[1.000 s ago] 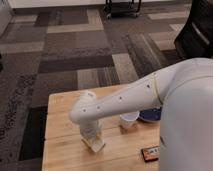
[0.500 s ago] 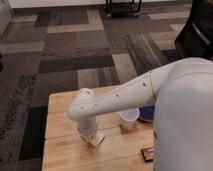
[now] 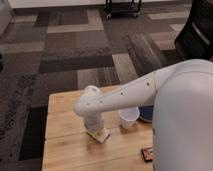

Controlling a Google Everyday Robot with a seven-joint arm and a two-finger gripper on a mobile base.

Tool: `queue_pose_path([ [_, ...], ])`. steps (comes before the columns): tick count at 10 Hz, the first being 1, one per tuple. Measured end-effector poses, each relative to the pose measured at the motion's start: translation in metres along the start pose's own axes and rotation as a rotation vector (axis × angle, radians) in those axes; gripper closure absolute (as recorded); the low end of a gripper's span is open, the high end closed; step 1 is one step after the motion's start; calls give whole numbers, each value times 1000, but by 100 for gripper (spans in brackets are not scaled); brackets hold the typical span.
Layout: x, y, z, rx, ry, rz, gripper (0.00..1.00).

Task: Wipe the white sponge on the table

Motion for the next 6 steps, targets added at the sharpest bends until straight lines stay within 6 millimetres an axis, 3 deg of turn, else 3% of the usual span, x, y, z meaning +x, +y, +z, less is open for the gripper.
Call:
queue_pose_path([
  [2, 13, 7, 2, -14, 29, 20, 100],
  [3, 17, 23, 6, -46, 42, 21, 100],
  [6, 0, 50, 8, -103, 14, -17, 100],
])
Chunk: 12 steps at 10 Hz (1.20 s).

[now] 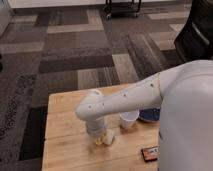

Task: Wipe the white sponge on the table

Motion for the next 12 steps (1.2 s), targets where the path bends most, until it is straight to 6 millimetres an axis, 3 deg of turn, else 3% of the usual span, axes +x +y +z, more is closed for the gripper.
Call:
queue_pose_path([
  [2, -22, 10, -10, -6, -45, -57, 100],
  [3, -46, 21, -24, -7, -96, -124, 100],
  [4, -55, 26, -30, -7, -116, -152, 100],
  [6, -96, 45, -35, -25, -182, -269, 100],
  [9, -109, 41, -36, -26, -205, -304, 100],
  [10, -99, 27, -40, -12, -191, -281, 88],
  [12, -86, 12, -46, 9, -177, -240, 74],
])
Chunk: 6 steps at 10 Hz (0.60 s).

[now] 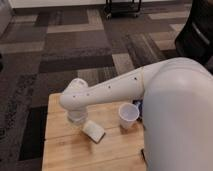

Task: Wipe the white sponge on the table

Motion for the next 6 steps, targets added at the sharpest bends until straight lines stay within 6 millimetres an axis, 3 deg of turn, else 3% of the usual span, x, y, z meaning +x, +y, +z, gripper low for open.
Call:
queue_pose_path([
  [2, 21, -14, -14, 37, 17, 62, 48],
  [3, 27, -15, -13, 38, 24, 78, 42],
  [4, 48, -21, -9, 41, 53, 128, 28],
  [5, 72, -29, -4, 42, 80, 193, 20],
  [6, 83, -33, -1, 42, 92, 218, 20],
])
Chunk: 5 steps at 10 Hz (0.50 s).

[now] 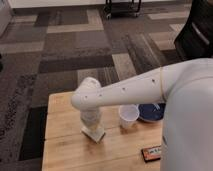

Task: Wipe the white sponge on the table

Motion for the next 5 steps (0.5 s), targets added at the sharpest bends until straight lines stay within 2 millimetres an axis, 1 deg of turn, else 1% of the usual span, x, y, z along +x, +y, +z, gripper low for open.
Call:
queue_pose_path([
  [2, 8, -3, 7, -4, 13, 23, 20],
  [5, 4, -3, 8, -7, 1, 24, 20],
])
